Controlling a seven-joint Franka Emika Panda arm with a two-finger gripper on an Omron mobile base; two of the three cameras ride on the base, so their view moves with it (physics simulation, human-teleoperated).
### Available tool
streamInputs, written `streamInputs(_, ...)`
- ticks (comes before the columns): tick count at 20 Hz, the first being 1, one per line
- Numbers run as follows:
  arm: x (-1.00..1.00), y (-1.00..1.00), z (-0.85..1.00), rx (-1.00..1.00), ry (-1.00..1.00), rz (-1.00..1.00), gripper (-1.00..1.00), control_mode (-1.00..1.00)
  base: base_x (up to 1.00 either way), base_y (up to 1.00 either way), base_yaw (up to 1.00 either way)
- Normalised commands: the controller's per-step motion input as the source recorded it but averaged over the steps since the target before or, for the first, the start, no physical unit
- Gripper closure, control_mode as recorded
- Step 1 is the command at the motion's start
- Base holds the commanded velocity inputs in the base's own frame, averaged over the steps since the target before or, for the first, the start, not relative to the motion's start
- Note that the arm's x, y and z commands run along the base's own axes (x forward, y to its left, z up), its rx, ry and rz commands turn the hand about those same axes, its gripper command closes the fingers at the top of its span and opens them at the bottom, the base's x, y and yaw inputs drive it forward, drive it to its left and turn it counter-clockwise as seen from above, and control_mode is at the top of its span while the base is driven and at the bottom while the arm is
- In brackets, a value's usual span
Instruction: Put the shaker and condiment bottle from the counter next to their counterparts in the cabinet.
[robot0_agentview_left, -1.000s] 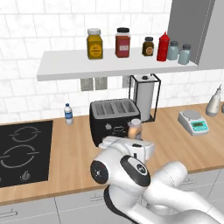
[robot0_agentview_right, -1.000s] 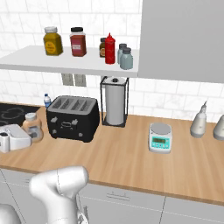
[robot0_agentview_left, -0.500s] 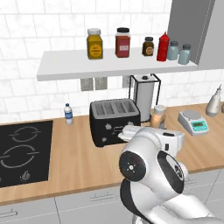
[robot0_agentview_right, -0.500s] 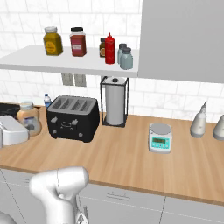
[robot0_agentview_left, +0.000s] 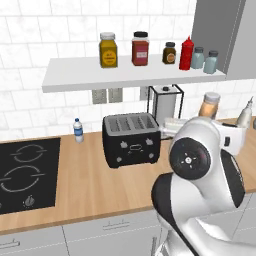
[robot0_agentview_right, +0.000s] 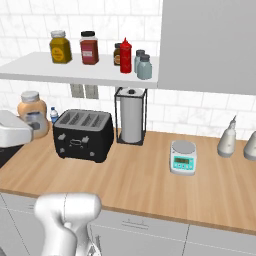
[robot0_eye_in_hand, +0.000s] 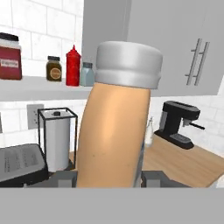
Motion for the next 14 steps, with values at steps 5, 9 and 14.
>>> streamInputs(5,0.0,-0.31,0.67,0.0,0.0,-0.08,1.0,-1.0,0.0,0.0,0.0)
streamInputs(9,0.02,-0.25,0.71,0.0,0.0,-0.07,1.0,-1.0,0.0,0.0,0.0)
streamInputs(14,0.05,-0.02,0.15,-0.01,0.02,0.01,1.0,-1.0,0.0,0.0,0.0)
